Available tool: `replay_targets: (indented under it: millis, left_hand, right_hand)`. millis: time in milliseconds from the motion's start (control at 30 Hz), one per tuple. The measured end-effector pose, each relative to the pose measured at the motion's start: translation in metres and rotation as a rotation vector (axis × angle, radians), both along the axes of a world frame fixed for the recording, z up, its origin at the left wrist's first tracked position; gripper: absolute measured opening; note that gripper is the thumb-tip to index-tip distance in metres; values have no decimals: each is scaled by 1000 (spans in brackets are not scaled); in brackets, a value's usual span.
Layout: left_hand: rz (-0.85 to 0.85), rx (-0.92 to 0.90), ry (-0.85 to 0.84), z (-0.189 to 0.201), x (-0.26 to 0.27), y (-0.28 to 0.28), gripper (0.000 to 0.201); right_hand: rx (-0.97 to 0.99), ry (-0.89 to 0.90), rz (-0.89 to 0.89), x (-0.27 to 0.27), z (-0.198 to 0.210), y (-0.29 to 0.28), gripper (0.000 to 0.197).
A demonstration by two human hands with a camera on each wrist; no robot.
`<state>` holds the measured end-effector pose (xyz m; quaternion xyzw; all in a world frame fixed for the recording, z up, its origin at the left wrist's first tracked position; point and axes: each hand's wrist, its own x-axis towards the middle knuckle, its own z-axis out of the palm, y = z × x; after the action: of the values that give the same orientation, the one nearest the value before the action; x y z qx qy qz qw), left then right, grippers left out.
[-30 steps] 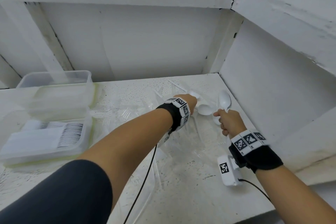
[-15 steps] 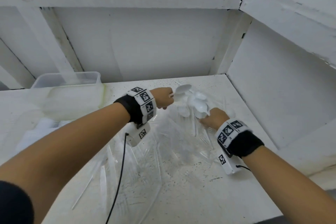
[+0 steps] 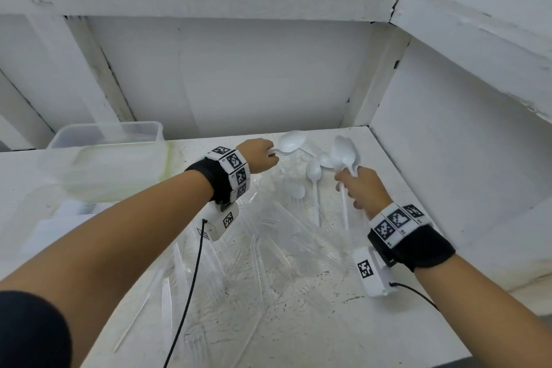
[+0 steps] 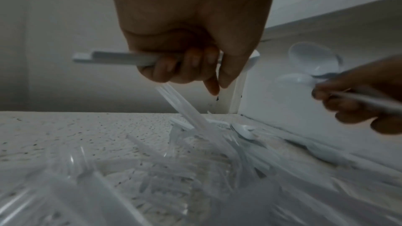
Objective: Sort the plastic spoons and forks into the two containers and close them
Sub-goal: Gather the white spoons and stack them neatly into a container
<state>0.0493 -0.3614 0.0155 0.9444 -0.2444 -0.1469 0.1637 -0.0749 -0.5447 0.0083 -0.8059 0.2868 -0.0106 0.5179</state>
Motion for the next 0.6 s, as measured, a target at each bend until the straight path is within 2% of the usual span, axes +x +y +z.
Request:
replay_targets:
  millis: [100, 233, 433, 600]
  left_hand:
    - [-68, 93, -43, -2, 5, -11, 19]
    - [-147, 237, -40, -5, 11, -24, 17]
    - [-297, 397, -57, -9, 17, -31, 24]
    - [-309, 417, -109, -11, 18, -29, 32]
  right_hand:
    - [115, -57, -91, 2, 4, -6, 17]
    - [339, -20, -139, 3, 0, -11, 19]
    - [295, 72, -123, 4, -15, -19, 10]
    - [199, 142, -19, 9, -19, -14, 12]
